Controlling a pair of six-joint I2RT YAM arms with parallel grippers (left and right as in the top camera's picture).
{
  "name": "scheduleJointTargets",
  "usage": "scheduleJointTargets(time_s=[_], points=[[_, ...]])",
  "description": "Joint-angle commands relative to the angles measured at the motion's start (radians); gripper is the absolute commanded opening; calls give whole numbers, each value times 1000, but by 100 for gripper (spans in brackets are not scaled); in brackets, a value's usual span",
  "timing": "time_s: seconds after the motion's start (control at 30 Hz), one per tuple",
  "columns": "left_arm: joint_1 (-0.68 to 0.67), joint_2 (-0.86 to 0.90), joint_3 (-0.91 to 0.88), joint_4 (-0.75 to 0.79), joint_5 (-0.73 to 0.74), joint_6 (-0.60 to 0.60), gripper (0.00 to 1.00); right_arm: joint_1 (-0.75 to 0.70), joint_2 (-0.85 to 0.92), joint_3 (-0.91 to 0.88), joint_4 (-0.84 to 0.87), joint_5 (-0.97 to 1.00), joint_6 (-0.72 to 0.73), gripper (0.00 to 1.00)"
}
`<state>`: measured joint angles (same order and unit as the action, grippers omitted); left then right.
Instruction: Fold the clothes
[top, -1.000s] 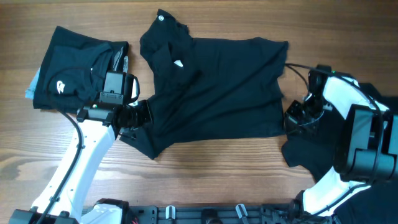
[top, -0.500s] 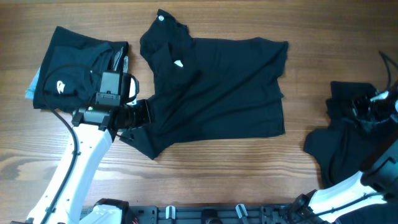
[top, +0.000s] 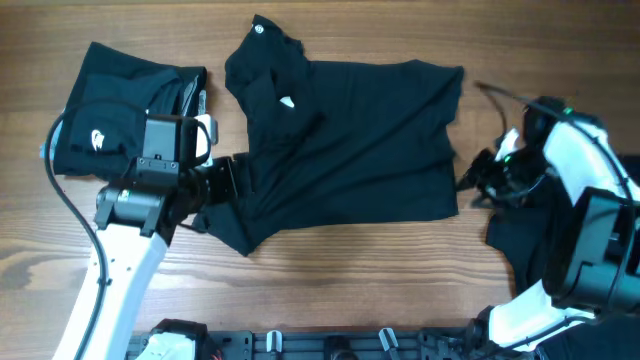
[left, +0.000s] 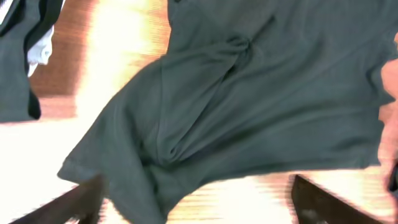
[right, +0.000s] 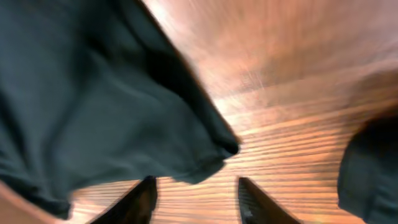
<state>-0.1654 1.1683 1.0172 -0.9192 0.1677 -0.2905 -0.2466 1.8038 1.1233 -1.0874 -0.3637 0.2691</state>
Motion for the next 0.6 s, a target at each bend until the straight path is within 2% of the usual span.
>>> scheduleJointTargets(time_s=[0.0,0.3,0.33,0.43,0.5,0.57], points=[[24,-7,18,-25,6,6,85,8,-14,-91,58,19,24,57],[57,26,17,-36,7,-9,84,14,-14,-231,272,-96,29,57],[57,49,17,-37,7,-9,84,15,-14,-237,293,-147,18,52],[57,87,17,-37,7,-9,83,14,-14,-237,262,-128,23,33],[57,110,17,-45,7,-9,80,13,-15,-237,218,-61,39,12],[57,127,17,-61,8,-9,79,11,-16,-226,180,13,54,4]])
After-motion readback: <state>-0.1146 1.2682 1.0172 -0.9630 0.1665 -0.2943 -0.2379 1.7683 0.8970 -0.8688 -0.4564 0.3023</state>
